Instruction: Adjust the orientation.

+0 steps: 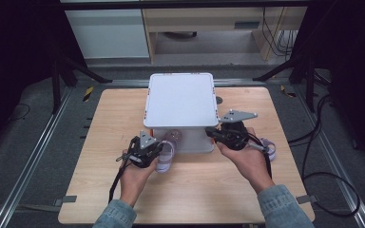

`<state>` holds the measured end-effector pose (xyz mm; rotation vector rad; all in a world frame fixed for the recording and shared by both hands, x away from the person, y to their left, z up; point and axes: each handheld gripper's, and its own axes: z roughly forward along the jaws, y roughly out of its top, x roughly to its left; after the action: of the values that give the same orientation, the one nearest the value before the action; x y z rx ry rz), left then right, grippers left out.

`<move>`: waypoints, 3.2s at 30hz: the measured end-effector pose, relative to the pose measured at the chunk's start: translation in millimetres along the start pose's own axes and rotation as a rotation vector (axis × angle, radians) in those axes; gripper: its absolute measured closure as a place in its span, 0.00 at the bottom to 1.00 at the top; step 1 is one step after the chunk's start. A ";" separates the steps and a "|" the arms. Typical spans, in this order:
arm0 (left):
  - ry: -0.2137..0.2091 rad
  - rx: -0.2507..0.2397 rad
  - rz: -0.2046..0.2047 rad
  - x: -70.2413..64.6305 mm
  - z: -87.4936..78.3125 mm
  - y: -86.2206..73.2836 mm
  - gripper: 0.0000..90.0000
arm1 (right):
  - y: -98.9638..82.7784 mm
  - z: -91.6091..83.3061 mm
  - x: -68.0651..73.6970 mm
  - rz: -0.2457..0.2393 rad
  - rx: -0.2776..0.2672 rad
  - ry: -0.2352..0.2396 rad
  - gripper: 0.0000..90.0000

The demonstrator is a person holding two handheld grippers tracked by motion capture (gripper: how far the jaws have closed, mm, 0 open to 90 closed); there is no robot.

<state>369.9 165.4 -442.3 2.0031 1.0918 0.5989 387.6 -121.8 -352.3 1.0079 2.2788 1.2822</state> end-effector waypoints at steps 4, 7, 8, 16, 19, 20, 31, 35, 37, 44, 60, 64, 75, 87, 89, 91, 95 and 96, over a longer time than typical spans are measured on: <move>0.025 -0.003 0.006 1.8 3.1 -1.0 0.90 | 15.1 8.3 -4.6 0.008 0.002 -0.005 0.98; 0.042 -0.003 -0.001 4.2 7.4 -2.1 0.90 | 19.8 12.5 -6.0 0.007 0.007 -0.007 0.98; 0.042 -0.003 -0.001 4.2 7.4 -2.1 0.90 | 19.8 12.5 -6.0 0.007 0.007 -0.007 0.98; 0.067 -0.029 -0.018 5.1 17.7 -3.4 0.90 | 21.9 16.9 -12.9 0.013 0.014 -0.018 0.97; 0.083 -0.048 -0.023 3.6 24.7 -7.0 0.90 | 19.3 16.6 -15.0 0.018 0.013 -0.016 0.97; 0.083 -0.048 -0.023 3.6 24.7 -7.0 0.90 | 19.3 16.6 -15.0 0.018 0.013 -0.016 0.97; 0.096 -0.067 -0.066 -2.0 38.5 -14.5 0.90 | 17.4 20.9 -20.9 0.025 0.016 -0.027 0.97; 0.106 -0.072 -0.080 -4.4 43.5 -14.8 0.89 | 17.3 22.5 -20.4 0.022 0.022 -0.031 0.97; 0.109 -0.070 -0.086 -5.0 44.6 -15.0 0.90 | 17.4 22.3 -20.6 0.022 0.021 -0.033 0.97; 0.137 -0.078 -0.070 -10.3 47.6 -14.0 0.89 | 17.3 24.4 -22.3 0.017 0.024 -0.052 0.97; 0.113 -0.119 -0.093 -10.3 43.3 -11.8 0.69 | 18.7 28.7 -24.9 0.024 0.024 -0.068 0.96; 0.086 -0.122 -0.076 -13.2 30.3 -10.7 0.64 | 20.6 27.1 -25.3 0.020 0.020 -0.080 0.95; -0.027 -0.108 -0.004 -12.6 -12.0 -13.4 0.74 | 18.2 36.2 -25.3 0.030 0.009 -0.101 0.97; -0.148 -0.041 0.094 -25.6 -24.4 -33.5 0.99 | 16.3 37.5 -25.6 0.021 0.002 -0.109 0.99; -0.161 -0.016 0.107 -29.7 -18.9 -40.0 0.99 | 16.2 37.2 -24.9 0.014 0.003 -0.112 0.99; -0.172 0.005 0.115 -32.5 -14.4 -45.6 0.99 | 16.1 37.2 -24.9 0.012 0.003 -0.113 0.99; -0.178 0.040 0.136 -35.8 -5.4 -52.7 0.99 | 16.0 37.2 -25.1 0.013 0.002 -0.111 0.99; -0.176 0.048 0.139 -36.1 -3.4 -53.9 0.99 | 16.0 37.2 -25.1 0.012 0.002 -0.111 0.99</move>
<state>322.0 154.5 -484.9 2.1412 0.8746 0.4602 433.5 -112.0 -360.1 1.0674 2.1942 1.1979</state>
